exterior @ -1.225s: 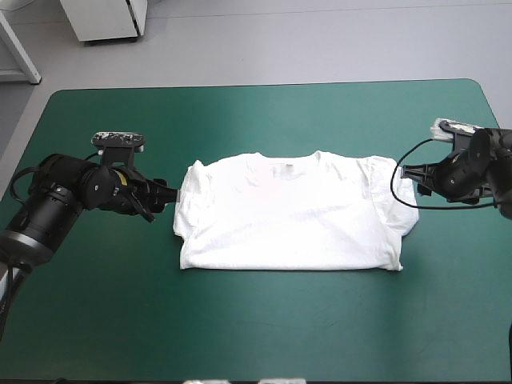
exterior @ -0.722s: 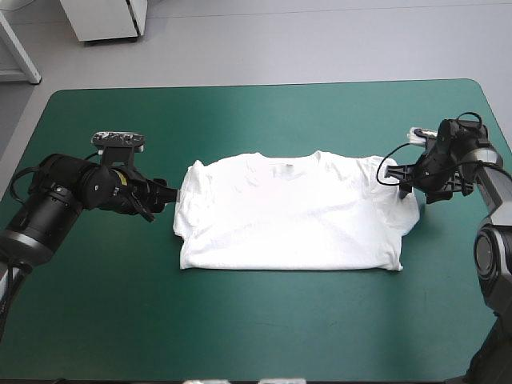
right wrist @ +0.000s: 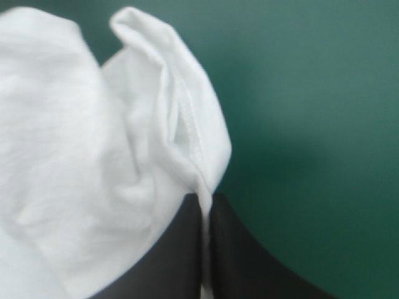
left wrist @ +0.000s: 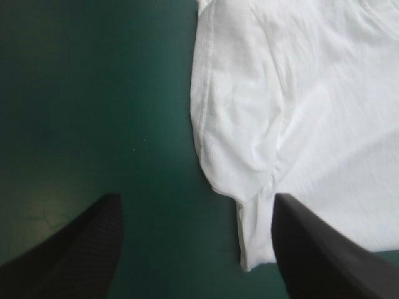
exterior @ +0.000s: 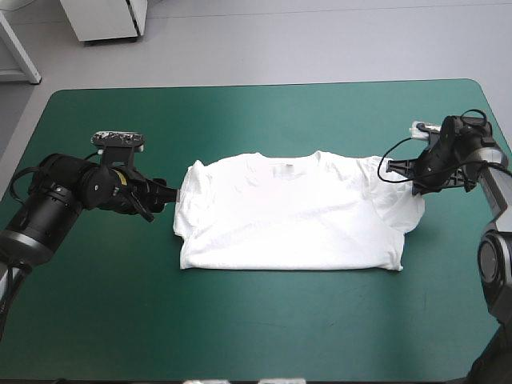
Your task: Fold the cloth
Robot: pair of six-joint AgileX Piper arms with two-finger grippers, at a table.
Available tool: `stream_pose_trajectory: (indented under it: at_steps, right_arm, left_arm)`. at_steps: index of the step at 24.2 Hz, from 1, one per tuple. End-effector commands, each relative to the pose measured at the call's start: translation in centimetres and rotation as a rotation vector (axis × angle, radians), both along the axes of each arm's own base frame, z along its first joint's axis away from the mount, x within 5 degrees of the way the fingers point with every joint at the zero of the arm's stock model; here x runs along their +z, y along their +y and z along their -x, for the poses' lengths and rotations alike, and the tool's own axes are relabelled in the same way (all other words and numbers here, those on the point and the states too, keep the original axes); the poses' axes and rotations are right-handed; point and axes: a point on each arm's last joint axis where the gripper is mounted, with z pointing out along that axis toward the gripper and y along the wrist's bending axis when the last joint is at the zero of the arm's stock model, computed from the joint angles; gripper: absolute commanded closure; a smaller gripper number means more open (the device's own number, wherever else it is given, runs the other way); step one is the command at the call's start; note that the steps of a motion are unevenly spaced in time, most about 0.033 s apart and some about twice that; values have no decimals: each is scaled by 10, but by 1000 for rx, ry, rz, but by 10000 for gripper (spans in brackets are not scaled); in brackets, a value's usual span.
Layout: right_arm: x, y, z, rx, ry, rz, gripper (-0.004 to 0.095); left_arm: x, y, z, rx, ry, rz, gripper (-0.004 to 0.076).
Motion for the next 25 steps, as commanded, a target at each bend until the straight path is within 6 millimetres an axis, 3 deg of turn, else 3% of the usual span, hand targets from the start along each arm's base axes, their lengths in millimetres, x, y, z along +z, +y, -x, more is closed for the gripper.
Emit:
stream_pose_trajectory:
  at_steps: [1,5,11,12,14,20,22,23,25]
  right_arm:
    - [56,3,14,3,-167,-8,925]
    - [78,31,24,80,-233,-84,925]
    - [82,82,25,195,-284,-154,925]
    - [82,98,23,223,-314,-163,925]
    - [72,114,20,229,-294,-189,925]
    - [37,132,10,237,-168,-229,916]
    - [21,135,6,257,-117,-224,836]
    - [15,136,5,274,-92,-223,733]
    - [16,136,7,276,-86,-225,596]
  left_arm:
    - [19,1,2,3,-90,31,231]
    - [19,1,2,3,-90,33,231]
    - [19,1,2,3,-89,34,231]
    - [19,1,2,3,-89,34,231]
    - [19,1,2,3,-89,34,231]
    - [19,1,2,3,-89,34,231]
    - [19,0,2,2,-88,39,231]
    - [19,0,3,2,-85,48,231]
    - [19,-2,3,1,-78,71,231]
